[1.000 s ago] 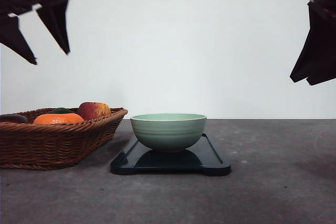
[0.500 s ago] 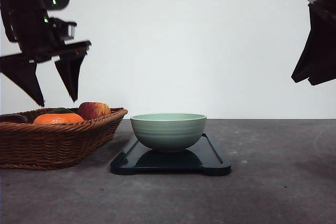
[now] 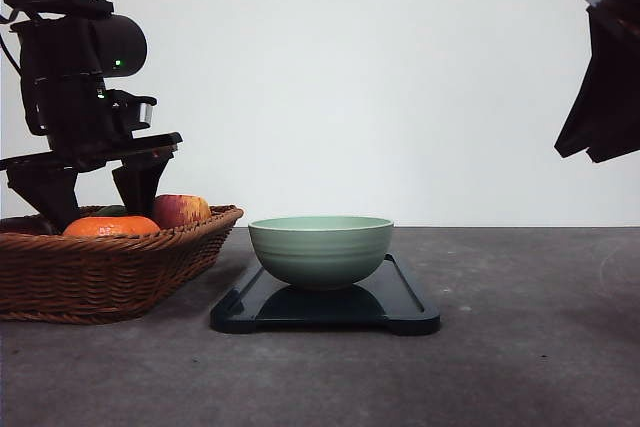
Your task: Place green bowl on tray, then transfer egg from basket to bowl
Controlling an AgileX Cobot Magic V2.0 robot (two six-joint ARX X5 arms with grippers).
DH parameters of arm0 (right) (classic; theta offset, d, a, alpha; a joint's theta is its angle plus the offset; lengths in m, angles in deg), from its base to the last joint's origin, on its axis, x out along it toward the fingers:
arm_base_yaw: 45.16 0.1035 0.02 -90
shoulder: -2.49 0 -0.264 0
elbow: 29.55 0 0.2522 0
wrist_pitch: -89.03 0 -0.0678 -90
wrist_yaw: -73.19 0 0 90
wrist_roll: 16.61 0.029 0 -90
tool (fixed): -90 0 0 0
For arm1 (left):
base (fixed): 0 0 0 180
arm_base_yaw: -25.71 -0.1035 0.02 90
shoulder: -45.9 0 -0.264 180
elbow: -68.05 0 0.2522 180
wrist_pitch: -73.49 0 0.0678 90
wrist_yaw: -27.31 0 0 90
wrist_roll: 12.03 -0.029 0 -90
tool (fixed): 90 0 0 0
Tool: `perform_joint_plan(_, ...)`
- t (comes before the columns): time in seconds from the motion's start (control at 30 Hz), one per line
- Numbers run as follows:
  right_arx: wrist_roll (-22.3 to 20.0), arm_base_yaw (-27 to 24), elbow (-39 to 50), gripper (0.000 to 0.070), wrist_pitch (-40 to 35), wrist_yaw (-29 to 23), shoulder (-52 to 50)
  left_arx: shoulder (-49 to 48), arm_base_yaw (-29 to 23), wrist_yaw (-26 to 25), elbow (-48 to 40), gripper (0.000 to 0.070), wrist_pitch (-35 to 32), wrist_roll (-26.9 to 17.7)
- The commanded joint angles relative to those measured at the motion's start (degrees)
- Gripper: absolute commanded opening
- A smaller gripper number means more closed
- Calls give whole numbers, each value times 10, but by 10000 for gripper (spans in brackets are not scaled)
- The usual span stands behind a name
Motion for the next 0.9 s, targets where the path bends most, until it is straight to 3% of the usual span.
perform_joint_plan(0.0, 9, 3, -2, 209, -5, -1, 4, 12, 3, 2, 14, 471, -4, -3)
perform_joint_plan(0.4, 11, 3, -2, 208, -5, -3, 4, 28, 3, 2, 14, 462, -2, -4)
perform_joint_plan(0.43, 11, 3, -2, 209, -5, -3, 4, 28, 3, 2, 14, 446, -1, -4)
perform_joint_plan(0.53, 11, 3, -2, 209, -5, -3, 4, 28, 3, 2, 14, 209, 3, -4)
perform_joint_plan(0.6, 11, 3, -2, 209, -5, -3, 4, 28, 3, 2, 14, 115, 4, -4)
perform_joint_plan(0.87, 11, 3, -2, 209, -5, -3, 4, 26, 3, 1, 14, 118, 10, -4)
